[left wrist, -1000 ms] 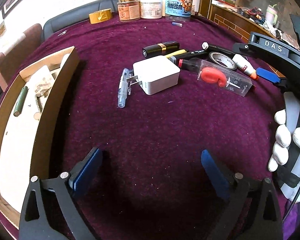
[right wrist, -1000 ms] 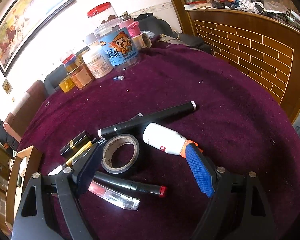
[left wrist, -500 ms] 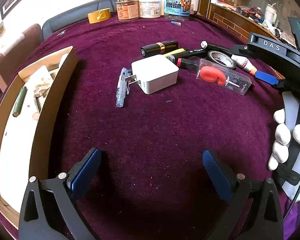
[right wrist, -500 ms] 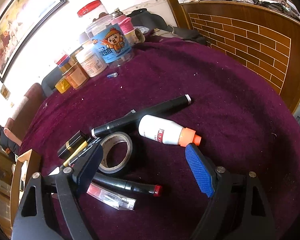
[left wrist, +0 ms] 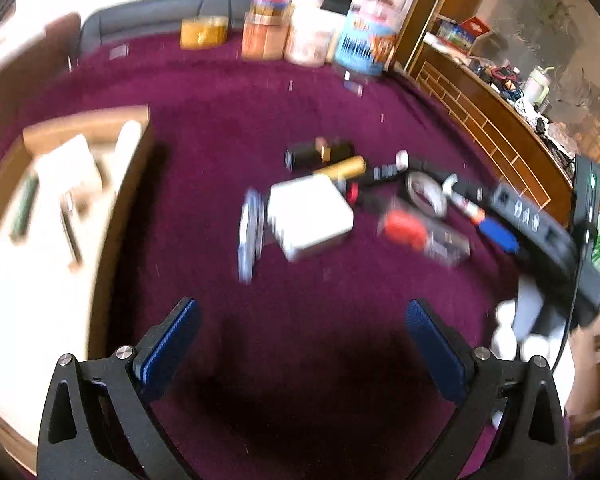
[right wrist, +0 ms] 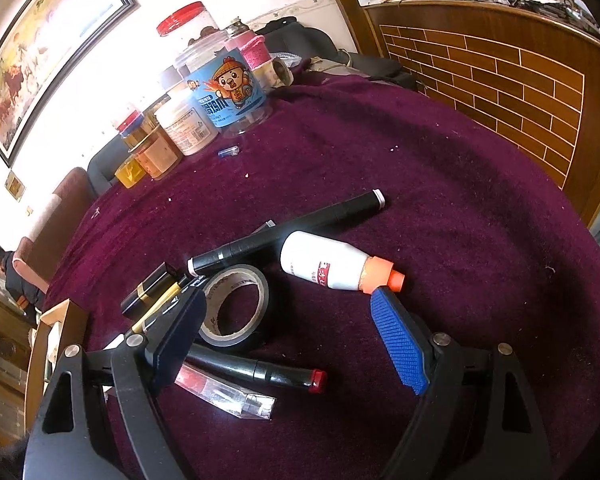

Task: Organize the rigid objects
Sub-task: 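Reach the left tool down to the second white charger and close on it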

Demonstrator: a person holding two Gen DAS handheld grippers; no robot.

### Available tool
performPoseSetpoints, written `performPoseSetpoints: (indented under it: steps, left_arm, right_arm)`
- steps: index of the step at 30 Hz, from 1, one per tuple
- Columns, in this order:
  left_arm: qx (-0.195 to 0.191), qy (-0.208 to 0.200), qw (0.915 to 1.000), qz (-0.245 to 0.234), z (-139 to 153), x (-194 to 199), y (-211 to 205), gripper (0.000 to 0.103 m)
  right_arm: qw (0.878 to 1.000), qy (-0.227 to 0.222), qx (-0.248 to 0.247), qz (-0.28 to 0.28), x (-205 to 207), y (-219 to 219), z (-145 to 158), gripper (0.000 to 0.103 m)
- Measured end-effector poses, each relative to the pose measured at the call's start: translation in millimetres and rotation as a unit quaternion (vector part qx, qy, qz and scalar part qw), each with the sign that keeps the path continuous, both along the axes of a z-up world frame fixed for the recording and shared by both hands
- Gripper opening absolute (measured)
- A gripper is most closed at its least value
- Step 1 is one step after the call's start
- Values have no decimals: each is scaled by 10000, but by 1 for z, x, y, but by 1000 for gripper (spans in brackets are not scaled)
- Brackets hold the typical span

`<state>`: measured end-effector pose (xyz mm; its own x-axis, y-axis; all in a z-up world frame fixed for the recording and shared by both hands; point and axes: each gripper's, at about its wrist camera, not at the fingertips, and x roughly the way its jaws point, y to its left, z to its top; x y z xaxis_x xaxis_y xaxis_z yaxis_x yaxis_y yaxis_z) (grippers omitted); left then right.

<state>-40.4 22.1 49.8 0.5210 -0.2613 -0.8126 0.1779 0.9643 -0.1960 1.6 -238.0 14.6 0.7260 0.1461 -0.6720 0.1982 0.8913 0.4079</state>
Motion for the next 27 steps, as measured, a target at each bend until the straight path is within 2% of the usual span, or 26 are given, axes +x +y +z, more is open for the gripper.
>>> performPoseSetpoints:
  steps: [2, 5, 7, 9, 10, 12, 13, 14, 15, 16, 18, 23, 27]
  left_arm:
    - [184, -319, 9989, -284, 9, 9, -14, 100]
    - [782, -695, 9903, -913, 9, 27, -40, 100]
    - [1333, -1006, 9759, -1407, 6, 33, -57, 100]
    - [1938, -1160, 9575, -1797, -4, 38, -73, 100]
    - [2148, -1153, 9513, -1888, -9, 42, -77, 100]
    - [2433, -1080, 9445, -1926, -18, 52, -79, 99]
    - [2459, -1026, 9441, -1940, -22, 55, -78, 98]
    - [2432, -931, 9451, -1972, -26, 58, -77, 88]
    - [2343, -756, 9480, -2018, -30, 60, -76, 61]
    - [2267, -639, 9508, -2014, -33, 61, -74, 53]
    - [2010, -569, 9579, -1969, -29, 58, -69, 50]
    - [1492, -455, 9679, -1972, -18, 34, -60, 48]
    - [1372, -425, 9663, -2136, -19, 14, -67, 48]
  right_arm:
    - [10000, 29, 30, -5, 1, -1, -1, 85]
    - [10000, 49, 11, -17, 1, -1, -1, 85]
    - [10000, 49, -17, -13, 2, 0, -1, 85]
    - [10000, 64, -37, 2, 2, 1, -1, 85]
    - [10000, 75, -36, 11, 3, 1, -1, 85]
    - [9999, 103, -30, 11, 4, 1, -2, 85]
    - [9999, 112, -24, 6, 4, 1, -2, 85]
    - [9999, 121, -19, -3, 4, 1, -2, 85]
    - [9999, 128, -15, -10, 4, 1, -2, 85]
    - [9999, 135, -13, -13, 4, 0, -3, 85]
    - [9999, 161, -14, -13, 4, 1, -3, 85]
    - [9999, 168, 4, -30, 5, 0, -4, 85]
    - [9998, 187, -4, -22, 6, 0, -4, 84]
